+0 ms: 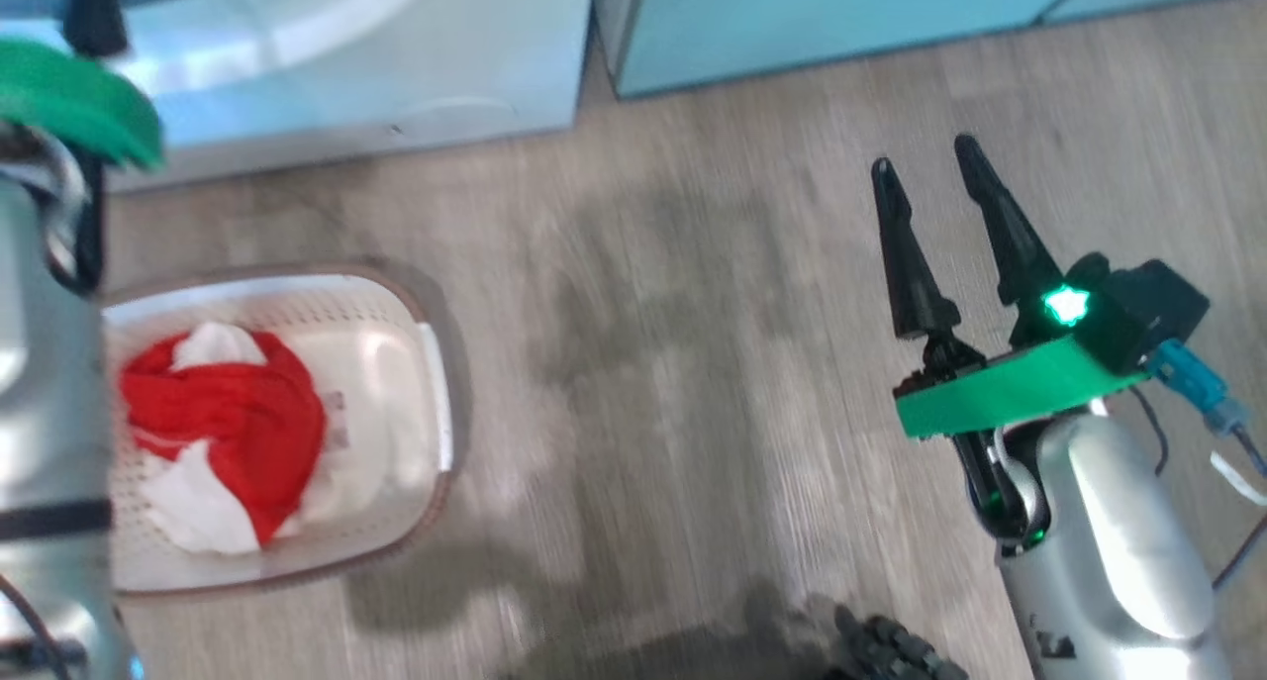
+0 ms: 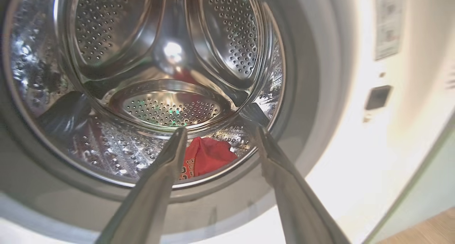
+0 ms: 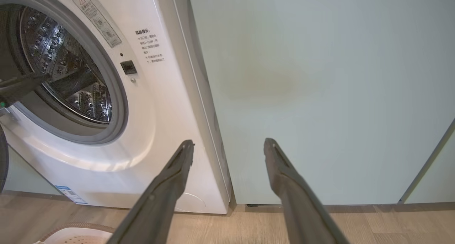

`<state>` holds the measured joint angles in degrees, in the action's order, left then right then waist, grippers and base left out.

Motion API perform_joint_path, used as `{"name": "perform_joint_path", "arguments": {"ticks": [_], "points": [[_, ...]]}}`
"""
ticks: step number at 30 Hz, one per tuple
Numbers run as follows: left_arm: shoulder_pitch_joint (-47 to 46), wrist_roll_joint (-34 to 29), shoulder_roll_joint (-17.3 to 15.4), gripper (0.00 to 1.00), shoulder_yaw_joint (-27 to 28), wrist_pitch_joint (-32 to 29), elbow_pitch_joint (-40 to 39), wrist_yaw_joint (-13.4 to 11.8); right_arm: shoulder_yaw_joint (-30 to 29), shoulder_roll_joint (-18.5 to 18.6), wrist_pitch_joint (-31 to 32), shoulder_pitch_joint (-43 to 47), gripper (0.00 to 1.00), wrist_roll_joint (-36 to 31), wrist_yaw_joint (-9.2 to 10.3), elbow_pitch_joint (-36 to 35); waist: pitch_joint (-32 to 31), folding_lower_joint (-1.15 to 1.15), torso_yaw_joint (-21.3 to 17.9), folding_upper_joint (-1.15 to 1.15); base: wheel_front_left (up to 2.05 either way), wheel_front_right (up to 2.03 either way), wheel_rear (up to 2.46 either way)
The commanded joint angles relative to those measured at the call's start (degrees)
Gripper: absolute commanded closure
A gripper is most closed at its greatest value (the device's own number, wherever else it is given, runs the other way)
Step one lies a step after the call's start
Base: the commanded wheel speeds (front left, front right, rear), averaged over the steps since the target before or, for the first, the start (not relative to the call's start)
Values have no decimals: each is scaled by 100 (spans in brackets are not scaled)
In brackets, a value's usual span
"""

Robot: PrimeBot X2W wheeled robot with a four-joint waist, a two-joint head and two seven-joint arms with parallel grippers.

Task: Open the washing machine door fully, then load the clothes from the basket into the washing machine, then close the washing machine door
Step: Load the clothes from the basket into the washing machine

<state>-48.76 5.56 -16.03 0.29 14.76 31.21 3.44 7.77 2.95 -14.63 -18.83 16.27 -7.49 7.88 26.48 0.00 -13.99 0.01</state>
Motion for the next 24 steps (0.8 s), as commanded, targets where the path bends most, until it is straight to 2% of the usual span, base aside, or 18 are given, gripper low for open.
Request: {"name": "perform_joint_path", "arguments": {"ticks": [1, 10, 24], "points": [[167, 41, -121, 0, 158, 24, -323, 32, 86, -7, -37, 172, 0, -3, 0, -125, -528, 0, 345, -1, 0, 0, 0], [1872, -30, 400, 0, 190, 24, -1069, -69, 19, -7, -37, 581, 0, -172, 0, 41, -1410, 0, 614, -1, 0, 0, 0], [3648, -123, 1126, 0, 142, 24, -2078, -94, -49, -7, -37, 996, 0, -278, 0, 164, -2168, 0, 820, -1, 0, 0, 0]]}}
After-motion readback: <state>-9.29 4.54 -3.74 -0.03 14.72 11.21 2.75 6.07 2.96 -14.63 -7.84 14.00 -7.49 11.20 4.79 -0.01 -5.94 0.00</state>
